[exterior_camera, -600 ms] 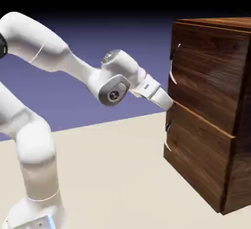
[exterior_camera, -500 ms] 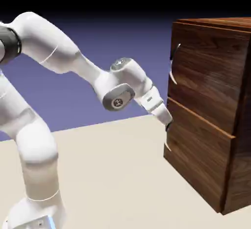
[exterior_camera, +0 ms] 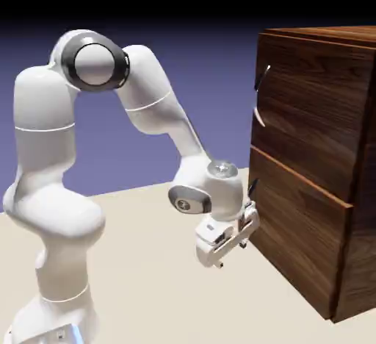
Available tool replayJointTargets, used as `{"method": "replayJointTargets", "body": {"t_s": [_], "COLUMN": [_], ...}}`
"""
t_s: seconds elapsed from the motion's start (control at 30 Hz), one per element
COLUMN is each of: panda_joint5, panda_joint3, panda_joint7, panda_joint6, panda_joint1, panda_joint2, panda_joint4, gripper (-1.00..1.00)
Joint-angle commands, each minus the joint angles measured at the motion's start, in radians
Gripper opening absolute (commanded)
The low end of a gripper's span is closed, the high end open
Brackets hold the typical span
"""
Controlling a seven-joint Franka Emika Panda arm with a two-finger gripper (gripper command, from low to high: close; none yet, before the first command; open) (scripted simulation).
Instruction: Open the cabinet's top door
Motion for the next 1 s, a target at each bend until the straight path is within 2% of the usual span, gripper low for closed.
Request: {"method": "replayJointTargets", "body": {"t_s": [0.0,0.97], "panda_joint5": [0.042,1.258], "panda_joint3": [-0.033,-0.98], "panda_joint7": [0.035,1.046], "panda_joint6": [-0.007,-0.211], "panda_joint1": [0.033,0.999], "panda_joint2": [0.036,1.087], "panda_joint4": [0.006,0.173], "gripper": [0.0,0.0]}}
